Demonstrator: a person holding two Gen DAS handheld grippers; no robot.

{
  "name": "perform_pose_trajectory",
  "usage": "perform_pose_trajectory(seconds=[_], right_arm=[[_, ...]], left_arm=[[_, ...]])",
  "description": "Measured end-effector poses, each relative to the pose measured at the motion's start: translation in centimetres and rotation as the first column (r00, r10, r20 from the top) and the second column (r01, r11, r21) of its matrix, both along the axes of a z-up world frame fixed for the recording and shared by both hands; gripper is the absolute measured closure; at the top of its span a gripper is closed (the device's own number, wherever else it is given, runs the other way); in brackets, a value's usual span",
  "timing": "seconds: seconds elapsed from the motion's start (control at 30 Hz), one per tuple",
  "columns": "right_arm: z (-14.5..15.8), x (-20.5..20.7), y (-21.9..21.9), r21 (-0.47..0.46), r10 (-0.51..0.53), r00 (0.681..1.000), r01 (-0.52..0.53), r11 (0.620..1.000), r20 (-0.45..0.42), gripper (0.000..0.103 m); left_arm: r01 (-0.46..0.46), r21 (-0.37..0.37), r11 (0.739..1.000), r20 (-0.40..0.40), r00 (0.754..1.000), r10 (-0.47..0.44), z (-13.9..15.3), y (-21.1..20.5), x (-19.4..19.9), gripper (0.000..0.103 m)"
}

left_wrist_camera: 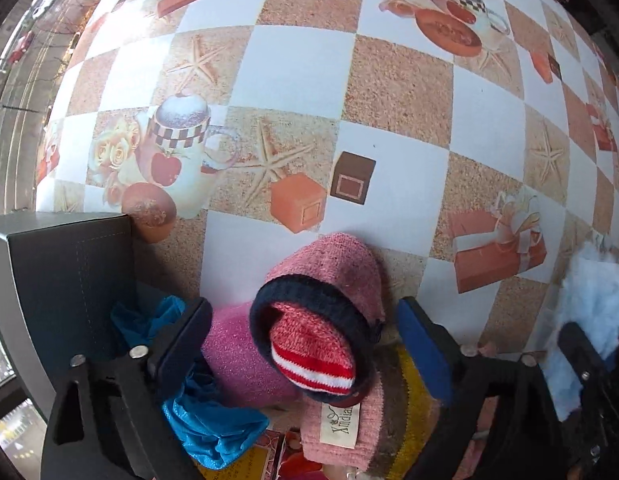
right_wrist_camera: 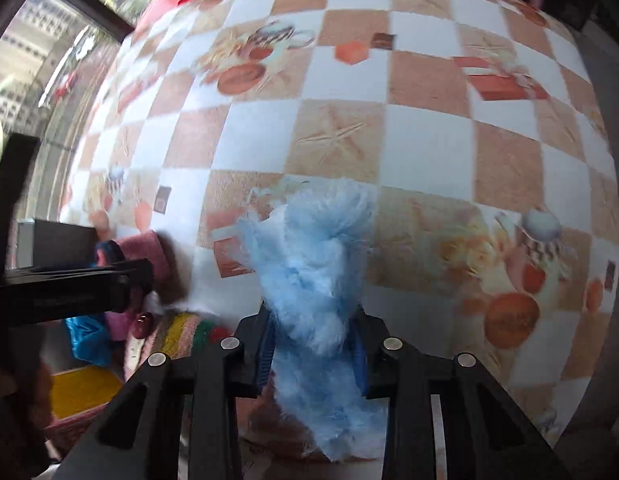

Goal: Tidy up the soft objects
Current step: 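Grasp the red-striped knit hat with left tool while right tool grasps blue boa, then carry the knit hat and blue boa in both tools over the white box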

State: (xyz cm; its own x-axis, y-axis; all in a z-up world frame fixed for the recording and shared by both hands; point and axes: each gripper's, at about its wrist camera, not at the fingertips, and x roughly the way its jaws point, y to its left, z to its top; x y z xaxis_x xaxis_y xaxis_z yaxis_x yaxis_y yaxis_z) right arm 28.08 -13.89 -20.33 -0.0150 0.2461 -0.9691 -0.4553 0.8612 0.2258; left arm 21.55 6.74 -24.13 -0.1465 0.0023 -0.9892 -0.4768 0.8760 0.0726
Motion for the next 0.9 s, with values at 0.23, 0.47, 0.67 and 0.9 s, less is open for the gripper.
perform_pose_trajectory(seconds=[0.23,0.47,0.67,0.9], right_arm=[[4.4,-1.7,-1.4,0.08,-0.074,0.997,0.072,0.994,0.02,0.069],[5.8,-3.2,-3.3,0.104,-0.139,0.99,0.136,0.985,0.013,0.069],[6.7,-4.1,-4.9,0.114,-0.183,0.983,0.183,0.976,-0.009,0.069],[8.0,-5.8,-5.4,0.128,-0.196,0.981,0.195,0.972,-0.01,0.069]], left_arm=[[0.11,-0.004,0.994,0.026,0.994,-0.11,0.4,-2.2,0.8,0.077],[0.166,0.036,0.985,0.185,0.968,-0.17,5.1,-3.6,0.3,0.08],[0.232,0.052,0.971,0.269,0.933,-0.238,9.3,-5.6,-1.7,0.08],[0.302,0.052,0.952,0.309,0.902,-0.303,11.9,-6.8,-4.1,0.08]])
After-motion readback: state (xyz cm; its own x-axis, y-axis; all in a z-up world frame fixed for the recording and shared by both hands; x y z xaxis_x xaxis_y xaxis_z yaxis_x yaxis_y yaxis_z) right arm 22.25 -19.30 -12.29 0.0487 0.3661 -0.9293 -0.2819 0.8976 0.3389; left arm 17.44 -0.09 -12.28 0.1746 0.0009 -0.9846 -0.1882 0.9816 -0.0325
